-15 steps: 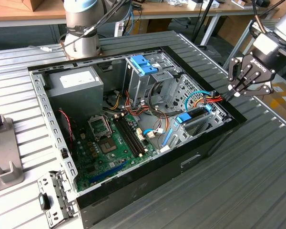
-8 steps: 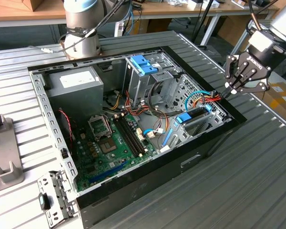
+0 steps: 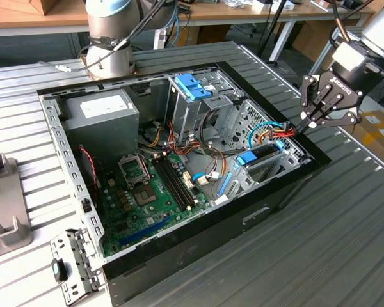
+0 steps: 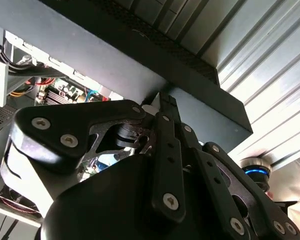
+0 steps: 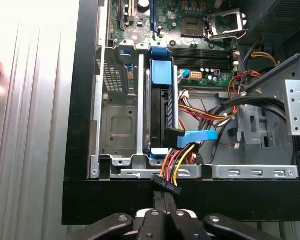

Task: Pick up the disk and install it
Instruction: 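Insert the first disk wire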

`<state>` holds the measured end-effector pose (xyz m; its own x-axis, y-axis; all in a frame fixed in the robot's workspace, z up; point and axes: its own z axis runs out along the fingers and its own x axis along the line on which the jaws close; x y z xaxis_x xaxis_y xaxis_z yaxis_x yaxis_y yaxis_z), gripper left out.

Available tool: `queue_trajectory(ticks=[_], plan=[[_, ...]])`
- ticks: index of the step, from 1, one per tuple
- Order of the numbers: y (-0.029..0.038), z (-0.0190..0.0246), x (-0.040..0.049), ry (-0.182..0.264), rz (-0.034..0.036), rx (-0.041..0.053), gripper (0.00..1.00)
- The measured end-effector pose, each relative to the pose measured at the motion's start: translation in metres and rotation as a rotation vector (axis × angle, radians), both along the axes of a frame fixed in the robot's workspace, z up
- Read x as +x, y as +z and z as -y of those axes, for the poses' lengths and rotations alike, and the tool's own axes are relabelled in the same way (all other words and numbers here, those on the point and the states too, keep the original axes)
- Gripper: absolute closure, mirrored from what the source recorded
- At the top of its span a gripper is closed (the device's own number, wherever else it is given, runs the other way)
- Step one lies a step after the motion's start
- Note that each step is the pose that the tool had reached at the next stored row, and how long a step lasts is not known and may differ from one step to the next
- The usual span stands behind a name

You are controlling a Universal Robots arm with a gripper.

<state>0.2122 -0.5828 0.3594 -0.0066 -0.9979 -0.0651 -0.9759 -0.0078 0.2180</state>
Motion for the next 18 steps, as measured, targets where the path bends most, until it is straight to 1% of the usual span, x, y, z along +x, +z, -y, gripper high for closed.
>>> queue_trajectory(ticks=[13, 17, 18], plan=[[0.0000, 0.0080, -0.0097, 0.000, 0.0000, 0.0000, 0.90], [0.0000, 0.0113, -0.0132, 0.000, 0.0000, 0.0000, 0.90], [0.0000, 0.0130, -0.0147, 0.000, 0.0000, 0.0000, 0.90]])
